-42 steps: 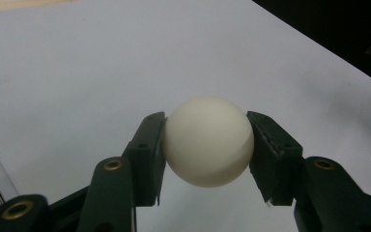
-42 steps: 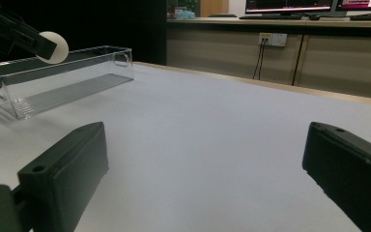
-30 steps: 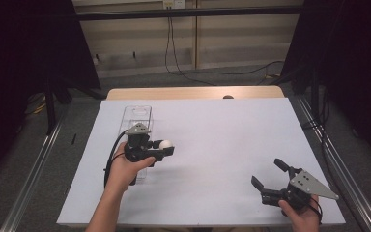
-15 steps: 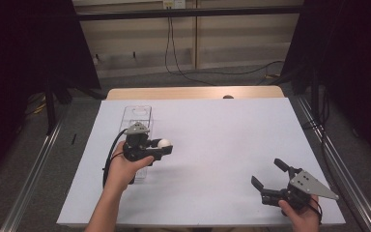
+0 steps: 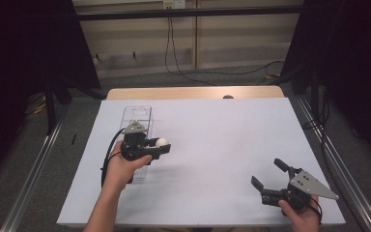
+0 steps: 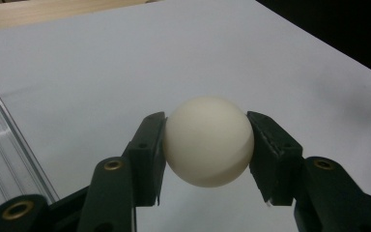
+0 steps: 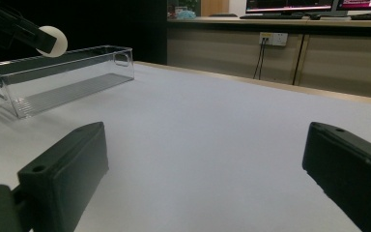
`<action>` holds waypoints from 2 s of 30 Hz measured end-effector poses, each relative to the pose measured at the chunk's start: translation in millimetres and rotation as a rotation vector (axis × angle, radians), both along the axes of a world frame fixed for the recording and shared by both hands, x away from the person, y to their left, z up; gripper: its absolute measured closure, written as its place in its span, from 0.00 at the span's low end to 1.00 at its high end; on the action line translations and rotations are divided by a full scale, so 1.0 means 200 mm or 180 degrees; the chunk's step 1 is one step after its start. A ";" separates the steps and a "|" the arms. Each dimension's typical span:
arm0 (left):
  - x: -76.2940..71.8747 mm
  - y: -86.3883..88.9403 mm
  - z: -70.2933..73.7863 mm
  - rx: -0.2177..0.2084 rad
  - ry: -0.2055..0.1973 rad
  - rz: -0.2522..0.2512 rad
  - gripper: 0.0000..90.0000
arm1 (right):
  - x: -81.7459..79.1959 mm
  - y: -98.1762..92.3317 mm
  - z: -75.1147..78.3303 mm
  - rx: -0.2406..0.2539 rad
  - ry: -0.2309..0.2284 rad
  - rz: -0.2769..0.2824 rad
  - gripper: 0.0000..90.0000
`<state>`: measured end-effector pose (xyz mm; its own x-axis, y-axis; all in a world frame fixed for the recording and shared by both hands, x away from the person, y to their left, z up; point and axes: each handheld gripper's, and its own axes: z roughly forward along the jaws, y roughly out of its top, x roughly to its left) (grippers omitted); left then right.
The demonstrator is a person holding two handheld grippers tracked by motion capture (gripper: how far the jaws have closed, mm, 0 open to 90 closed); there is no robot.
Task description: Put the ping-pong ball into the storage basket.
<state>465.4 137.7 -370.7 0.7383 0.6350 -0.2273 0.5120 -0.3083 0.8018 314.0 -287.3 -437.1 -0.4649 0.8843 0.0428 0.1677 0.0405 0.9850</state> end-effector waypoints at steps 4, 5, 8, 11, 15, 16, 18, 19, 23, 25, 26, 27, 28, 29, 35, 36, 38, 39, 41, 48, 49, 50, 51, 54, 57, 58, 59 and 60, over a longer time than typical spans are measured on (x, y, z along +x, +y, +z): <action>0.00 0.01 0.00 -0.0011 0.0004 -0.0003 0.57 | 0.00 0.00 0.00 -0.0002 0.0000 0.0002 0.02; 0.00 0.01 0.00 -0.0005 -0.0001 -0.0027 0.57 | 0.00 0.00 0.00 -0.0001 0.0000 0.0001 0.02; 0.00 0.01 0.00 -0.0016 0.0002 -0.0015 0.57 | 0.00 0.00 0.00 -0.0001 -0.0001 0.0001 0.02; 0.00 0.02 0.00 0.0004 -0.0004 0.0007 0.57 | 0.00 0.00 0.00 0.0002 0.0003 0.0005 0.02; 0.01 0.02 0.00 -0.0032 0.0001 0.0010 0.57 | 0.00 0.00 0.00 0.0002 0.0003 0.0002 0.02; 0.01 0.02 0.00 -0.0026 -0.0003 0.0009 0.57 | 0.00 0.00 0.00 -0.0004 0.0005 0.0013 0.02; 0.01 0.03 0.00 0.0014 -0.0008 0.0018 0.57 | 0.00 0.00 0.00 0.0004 0.0002 0.0016 0.02; 0.01 0.03 0.00 -0.0017 0.0002 0.0012 0.57 | 0.00 0.00 0.00 0.0004 0.0003 0.0017 0.02; 0.01 0.04 0.00 0.0009 0.0004 0.0031 0.57 | 0.00 0.00 0.00 0.0006 0.0002 0.0017 0.02; 0.01 0.04 0.00 0.0025 -0.0002 0.0033 0.57 | 0.00 0.00 0.00 0.0005 0.0003 0.0017 0.02; 0.01 0.04 0.00 0.0019 0.0005 0.0032 0.57 | 0.00 0.00 0.00 0.0001 0.0002 0.0019 0.02; 0.01 0.04 0.00 0.0016 0.0004 0.0032 0.57 | 0.00 0.00 0.00 0.0004 0.0003 0.0018 0.02; 0.01 0.04 0.00 0.0002 0.0005 0.0051 0.57 | 0.00 0.00 0.00 0.0005 0.0002 0.0017 0.02; 0.01 0.04 0.00 -0.0013 0.0003 0.0022 0.57 | 0.00 0.00 0.00 0.0001 -0.0005 0.0017 0.02; 0.01 0.05 0.00 -0.0025 0.0007 0.0043 0.57 | 0.00 0.00 0.00 0.0004 0.0003 0.0017 0.02; 0.01 0.05 0.00 -0.0025 0.0007 0.0045 0.57 | 0.00 0.00 0.00 0.0000 0.0002 0.0012 0.02; 0.01 0.05 0.00 -0.0005 0.0006 0.0064 0.57 | 0.00 0.00 0.00 -0.0004 0.0005 0.0016 0.02; 0.01 0.05 0.00 -0.0009 0.0004 0.0062 0.57 | 0.00 0.00 0.00 0.0004 -0.0003 0.0001 0.02; 0.02 0.06 0.00 -0.0028 0.0019 0.0041 0.57 | 0.00 0.00 0.00 0.0008 0.0000 -0.0006 0.02; 0.02 0.07 0.01 -0.0052 0.0024 0.0078 0.57 | 0.00 0.00 0.00 0.0005 0.0004 -0.0003 0.02; 0.02 0.08 0.01 -0.0002 0.0003 0.0064 0.57 | 0.00 0.00 0.00 0.0002 0.0009 0.0000 0.02; 0.02 0.08 0.01 -0.0034 0.0012 0.0086 0.57 | 0.00 0.00 0.00 -0.0008 0.0013 0.0013 0.02; 0.02 0.08 0.01 -0.0043 0.0015 0.0103 0.57 | 0.00 0.00 0.00 -0.0005 0.0012 0.0013 0.02; 0.02 0.09 0.01 -0.0023 0.0008 0.0112 0.57 | 0.00 0.00 0.00 0.0004 0.0008 -0.0001 0.02; 0.02 0.09 0.01 -0.0039 0.0007 0.0123 0.57 | 0.00 0.00 0.00 0.0004 0.0002 -0.0003 0.02; 0.03 0.09 0.01 -0.0046 0.0009 0.0112 0.57 | 0.00 0.00 0.00 0.0000 0.0010 0.0001 0.02; 0.02 0.09 0.01 -0.0046 0.0016 0.0112 0.57 | 0.00 0.00 0.00 0.0001 0.0009 0.0000 0.02; 0.03 0.09 0.01 -0.0033 0.0007 0.0112 0.57 | 0.00 0.00 0.00 0.0001 0.0008 -0.0002 0.02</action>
